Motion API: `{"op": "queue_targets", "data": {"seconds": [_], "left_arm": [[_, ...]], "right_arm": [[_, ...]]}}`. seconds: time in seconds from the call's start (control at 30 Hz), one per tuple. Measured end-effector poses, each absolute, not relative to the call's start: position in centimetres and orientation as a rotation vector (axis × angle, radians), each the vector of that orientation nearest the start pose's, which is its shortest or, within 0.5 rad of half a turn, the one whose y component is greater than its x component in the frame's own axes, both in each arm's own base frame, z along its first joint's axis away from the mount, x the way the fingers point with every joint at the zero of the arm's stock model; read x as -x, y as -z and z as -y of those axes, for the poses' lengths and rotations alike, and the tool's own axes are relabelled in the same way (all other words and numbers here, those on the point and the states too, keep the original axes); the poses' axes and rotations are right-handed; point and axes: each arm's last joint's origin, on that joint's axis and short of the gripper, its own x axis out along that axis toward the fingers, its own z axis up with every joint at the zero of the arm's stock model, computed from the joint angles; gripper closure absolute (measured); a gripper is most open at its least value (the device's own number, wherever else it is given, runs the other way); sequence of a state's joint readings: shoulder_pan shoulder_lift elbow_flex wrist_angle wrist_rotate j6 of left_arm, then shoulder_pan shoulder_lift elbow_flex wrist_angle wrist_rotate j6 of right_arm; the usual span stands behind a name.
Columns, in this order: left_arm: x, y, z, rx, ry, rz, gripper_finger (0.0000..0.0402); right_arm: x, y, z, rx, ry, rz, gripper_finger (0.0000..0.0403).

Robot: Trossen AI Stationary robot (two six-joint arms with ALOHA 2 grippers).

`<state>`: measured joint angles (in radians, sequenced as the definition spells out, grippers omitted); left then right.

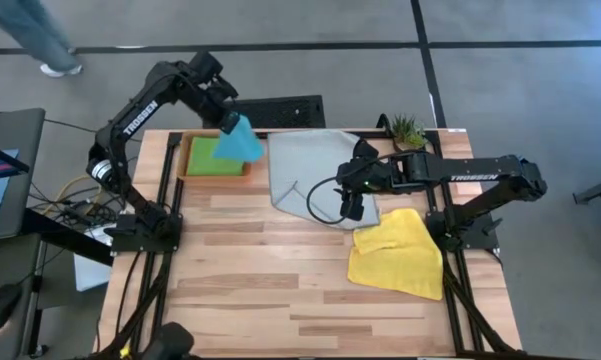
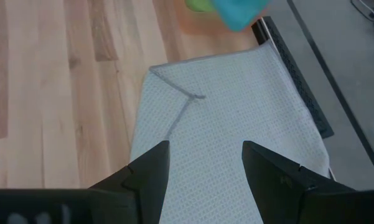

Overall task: Fold microfiber towels
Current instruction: Put the blue microfiber towel into the orange bin

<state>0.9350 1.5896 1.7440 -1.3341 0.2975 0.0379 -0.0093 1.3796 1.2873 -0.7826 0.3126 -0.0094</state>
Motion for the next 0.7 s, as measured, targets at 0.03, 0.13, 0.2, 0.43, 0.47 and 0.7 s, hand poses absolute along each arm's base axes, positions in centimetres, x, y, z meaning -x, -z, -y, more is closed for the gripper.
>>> {"op": "queue_targets", "data": {"seconds": [0.03, 0.13, 0.2, 0.43, 0.47, 0.7], "left_arm": [[-18.3, -37.9, -23.1, 0.661, -0.517, -0.960, 0.0401], [-19.2, -38.5, -23.1, 0.659, -0.466, -0.867, 0.0401], [-19.6, -38.6, -23.1, 0.656, -0.441, -0.832, 0.0401], [-20.3, -37.5, -22.3, 0.696, -0.460, -0.904, 0.0401], [-20.2, -37.0, -22.3, 0.688, -0.481, -0.940, 0.0401], [-18.9, -34.2, -22.6, 0.737, -0.600, -1.098, 0.0401]], "right_arm": [[-28.0, -32.7, 1.2, 0.141, 0.297, -0.870, 0.0177], [-28.0, -32.7, 1.2, 0.141, 0.297, -0.870, 0.0177], [-28.0, -32.7, 1.2, 0.141, 0.297, -0.870, 0.0177], [-28.0, -32.7, 1.2, 0.141, 0.297, -0.870, 0.0177], [-28.0, -32.7, 1.2, 0.141, 0.297, -0.870, 0.0177], [-28.0, -32.7, 1.2, 0.141, 0.298, -0.870, 0.0177]]}}
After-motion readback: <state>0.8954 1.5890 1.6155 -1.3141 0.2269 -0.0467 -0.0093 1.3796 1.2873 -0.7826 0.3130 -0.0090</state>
